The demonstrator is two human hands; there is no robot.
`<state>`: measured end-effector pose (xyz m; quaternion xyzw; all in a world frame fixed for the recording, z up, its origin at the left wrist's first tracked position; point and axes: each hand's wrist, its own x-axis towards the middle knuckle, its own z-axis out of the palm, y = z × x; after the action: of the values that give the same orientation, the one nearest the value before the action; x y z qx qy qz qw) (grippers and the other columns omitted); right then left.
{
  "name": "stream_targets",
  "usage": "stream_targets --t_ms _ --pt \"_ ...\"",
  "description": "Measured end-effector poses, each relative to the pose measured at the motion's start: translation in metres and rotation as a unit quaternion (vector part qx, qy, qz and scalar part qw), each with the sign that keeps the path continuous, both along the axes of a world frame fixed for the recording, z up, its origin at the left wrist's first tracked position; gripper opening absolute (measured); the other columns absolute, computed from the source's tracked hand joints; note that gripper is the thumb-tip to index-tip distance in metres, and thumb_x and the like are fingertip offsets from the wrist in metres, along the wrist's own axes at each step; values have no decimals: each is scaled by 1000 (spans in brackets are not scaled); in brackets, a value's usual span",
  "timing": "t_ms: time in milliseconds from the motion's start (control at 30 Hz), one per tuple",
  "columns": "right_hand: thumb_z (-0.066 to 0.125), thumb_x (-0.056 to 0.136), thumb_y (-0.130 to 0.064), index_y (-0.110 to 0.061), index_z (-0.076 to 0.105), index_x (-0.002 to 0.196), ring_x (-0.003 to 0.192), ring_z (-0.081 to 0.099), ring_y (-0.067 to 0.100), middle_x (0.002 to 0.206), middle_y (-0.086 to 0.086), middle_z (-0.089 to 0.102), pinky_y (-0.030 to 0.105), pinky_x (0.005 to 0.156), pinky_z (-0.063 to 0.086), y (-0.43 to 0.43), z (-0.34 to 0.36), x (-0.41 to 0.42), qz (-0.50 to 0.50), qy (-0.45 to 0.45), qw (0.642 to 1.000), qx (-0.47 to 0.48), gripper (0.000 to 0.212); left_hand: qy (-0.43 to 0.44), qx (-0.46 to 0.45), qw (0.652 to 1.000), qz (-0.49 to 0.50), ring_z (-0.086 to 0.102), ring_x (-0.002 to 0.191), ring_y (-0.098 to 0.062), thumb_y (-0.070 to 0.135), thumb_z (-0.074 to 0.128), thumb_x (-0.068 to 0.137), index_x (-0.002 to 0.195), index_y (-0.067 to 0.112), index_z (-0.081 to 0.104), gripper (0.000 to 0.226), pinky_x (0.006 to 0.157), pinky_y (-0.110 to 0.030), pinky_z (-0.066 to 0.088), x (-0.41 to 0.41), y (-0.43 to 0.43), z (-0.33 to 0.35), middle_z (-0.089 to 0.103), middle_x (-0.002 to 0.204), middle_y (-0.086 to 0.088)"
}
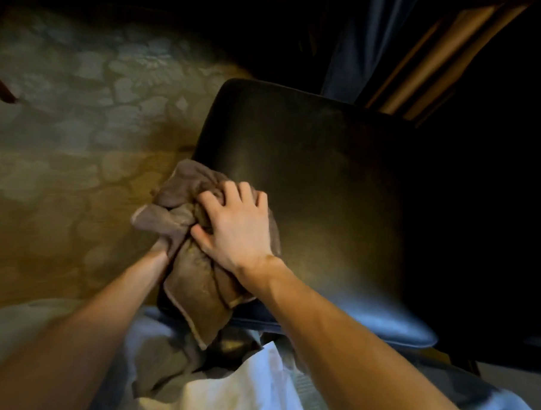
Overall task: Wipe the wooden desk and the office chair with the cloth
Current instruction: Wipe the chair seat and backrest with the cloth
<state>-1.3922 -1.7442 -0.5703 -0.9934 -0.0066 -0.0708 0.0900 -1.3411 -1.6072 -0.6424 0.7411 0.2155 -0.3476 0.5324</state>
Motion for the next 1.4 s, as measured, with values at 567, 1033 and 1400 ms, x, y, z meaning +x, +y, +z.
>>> stream_targets --t_ms 567,1033,1400 --pt "67 89 -47 -27 49 147 147 29 38 155 13 38 70 116 22 -238 100 67 -319 120 937 -72 64 -125 22 986 -107 43 140 -31 75 43 86 160 38 14 87 118 -53 35 68 -32 6 38 159 -3" --pt "43 86 -53 -24 62 140 122 52 43 130 20 55 55 102 47 -252 12 -68 -384 60 921 29 64 -157 20 983 -89 51 134 -25 70 47 96 161 39 19 77 103 -37 42 54 -34 14 49 152 4" --pt "57 80 -46 -27 77 115 98 62 39 96 13 65 47 87 52 -101 14 -183 -431 -13 899 78 45 -110 38 990 -84 32 150 -36 69 34 101 164 29 0 81 122 -47 29 7 -17 11 22 169 -11"
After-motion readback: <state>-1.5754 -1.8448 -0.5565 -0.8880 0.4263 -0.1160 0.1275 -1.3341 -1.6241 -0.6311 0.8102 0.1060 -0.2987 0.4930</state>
